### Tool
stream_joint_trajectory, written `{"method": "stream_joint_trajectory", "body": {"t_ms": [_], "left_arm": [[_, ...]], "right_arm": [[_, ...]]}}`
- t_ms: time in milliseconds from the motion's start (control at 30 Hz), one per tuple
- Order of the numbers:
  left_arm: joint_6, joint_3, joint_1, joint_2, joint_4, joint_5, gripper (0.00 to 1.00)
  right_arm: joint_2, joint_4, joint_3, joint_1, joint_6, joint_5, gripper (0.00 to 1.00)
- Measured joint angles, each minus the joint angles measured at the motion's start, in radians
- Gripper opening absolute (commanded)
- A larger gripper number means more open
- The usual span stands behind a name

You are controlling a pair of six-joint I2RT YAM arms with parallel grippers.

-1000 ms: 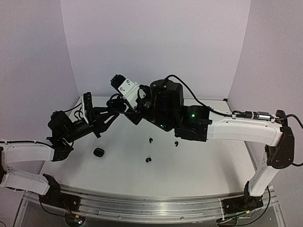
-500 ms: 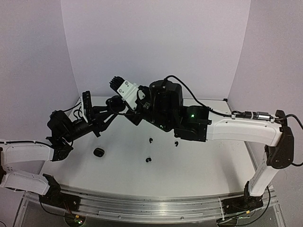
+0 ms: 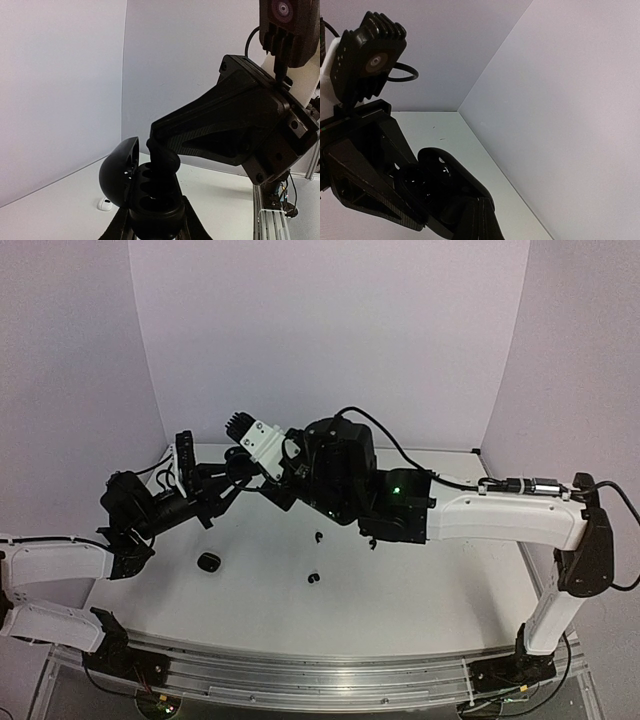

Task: Insert the wireless bluetooth earbuds into the charging case
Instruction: Insert the right earbud into the right side groove of the charging case.

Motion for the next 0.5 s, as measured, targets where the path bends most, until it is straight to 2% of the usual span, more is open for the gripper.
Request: {"method": "stream_joint_trajectory", "body": {"t_ms": [500], "left_arm": [[0.000,0.007,0.000,0.000,-0.029,-0.027,0.00]], "right_arm": [[0.040,-0.020,0.032,0.000,0.007,0.056,0.00]]}}
